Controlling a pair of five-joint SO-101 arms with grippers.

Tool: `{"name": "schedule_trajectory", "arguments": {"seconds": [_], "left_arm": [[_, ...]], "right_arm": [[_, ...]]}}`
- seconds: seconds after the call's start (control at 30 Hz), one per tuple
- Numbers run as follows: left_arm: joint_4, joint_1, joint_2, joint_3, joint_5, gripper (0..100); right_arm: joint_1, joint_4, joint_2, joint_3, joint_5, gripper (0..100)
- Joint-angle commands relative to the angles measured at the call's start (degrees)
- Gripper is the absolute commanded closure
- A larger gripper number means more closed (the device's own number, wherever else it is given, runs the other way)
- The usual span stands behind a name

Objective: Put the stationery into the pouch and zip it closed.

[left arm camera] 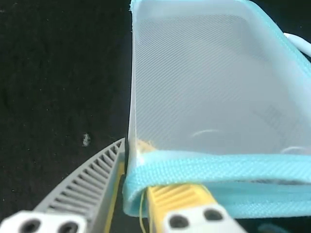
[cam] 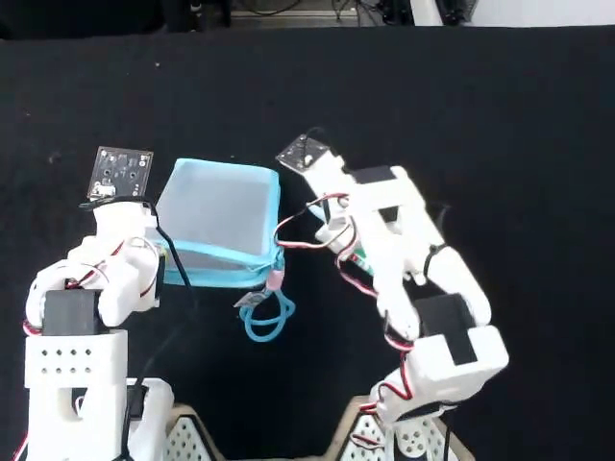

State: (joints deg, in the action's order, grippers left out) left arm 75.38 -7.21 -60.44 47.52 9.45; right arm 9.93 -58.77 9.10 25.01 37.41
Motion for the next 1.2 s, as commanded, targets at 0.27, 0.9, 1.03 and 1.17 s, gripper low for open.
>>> {"name": "schedule_trajectory", "arguments": {"seconds": [0.27, 0.9, 1.03, 1.17], "left_arm": [[-0.4, -0.6, -0.2, 0.7, -0.9, 97], [-0.4, -0.6, -0.2, 0.7, -0.9, 97], [-0.1, -0.6, -0.2, 0.7, -0.9, 97], [0.0, -0.6, -0.2, 0.7, -0.9, 97]], "right_arm": [[-9.2, -6.7, -2.1, -4.6, 1.1, 98.8], [-14.5, -18.8, -18.1, 2.7, -1.7, 91.3], [-4.7, -17.2, -17.5, 3.2, -3.3, 90.0], [-1.9, -12.0, -17.5, 5.9, -5.3, 89.9]]}}
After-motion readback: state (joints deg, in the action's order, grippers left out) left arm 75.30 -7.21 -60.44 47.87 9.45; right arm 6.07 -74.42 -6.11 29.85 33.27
